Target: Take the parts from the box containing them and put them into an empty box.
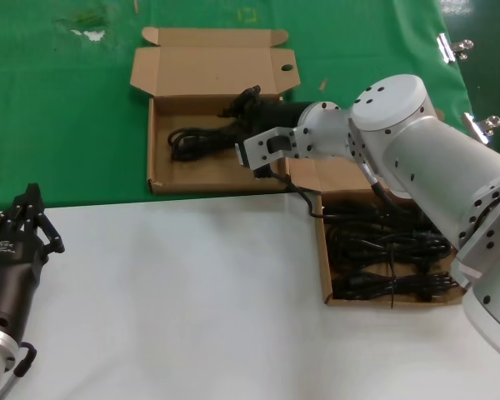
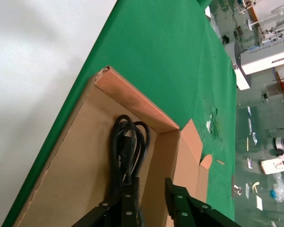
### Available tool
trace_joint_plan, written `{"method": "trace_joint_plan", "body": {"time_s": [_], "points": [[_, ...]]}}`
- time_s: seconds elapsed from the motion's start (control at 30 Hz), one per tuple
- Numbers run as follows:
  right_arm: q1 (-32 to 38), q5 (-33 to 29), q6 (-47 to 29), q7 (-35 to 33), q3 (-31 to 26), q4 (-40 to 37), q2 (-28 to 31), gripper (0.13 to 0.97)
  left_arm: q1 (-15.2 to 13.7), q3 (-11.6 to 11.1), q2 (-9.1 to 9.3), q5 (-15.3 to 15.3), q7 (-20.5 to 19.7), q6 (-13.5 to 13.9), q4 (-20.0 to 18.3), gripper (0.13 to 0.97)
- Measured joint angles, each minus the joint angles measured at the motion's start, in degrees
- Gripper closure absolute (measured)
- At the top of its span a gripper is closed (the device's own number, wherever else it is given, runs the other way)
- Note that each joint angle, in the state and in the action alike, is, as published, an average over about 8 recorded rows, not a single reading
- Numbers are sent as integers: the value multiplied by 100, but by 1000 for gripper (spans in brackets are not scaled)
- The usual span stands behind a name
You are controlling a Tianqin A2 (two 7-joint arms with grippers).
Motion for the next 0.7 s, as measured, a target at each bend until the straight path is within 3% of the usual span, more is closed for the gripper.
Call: {"method": "trace_joint_plan", "body": {"time_s": [0.2,0.37,0.63,0.7], "points": [[1,495,61,-70,-456,31,0,822,0,0,0,0,0,0,0,957],[29,659,20,-165,-518,-9,0,765,0,0,0,0,0,0,0,957],[135,394,-194,-376,136,-286,28,585,0,0,0,0,0,0,0,957],[170,259,-276,-424,387,-369,65,585,0,0,0,0,0,0,0,957]]}}
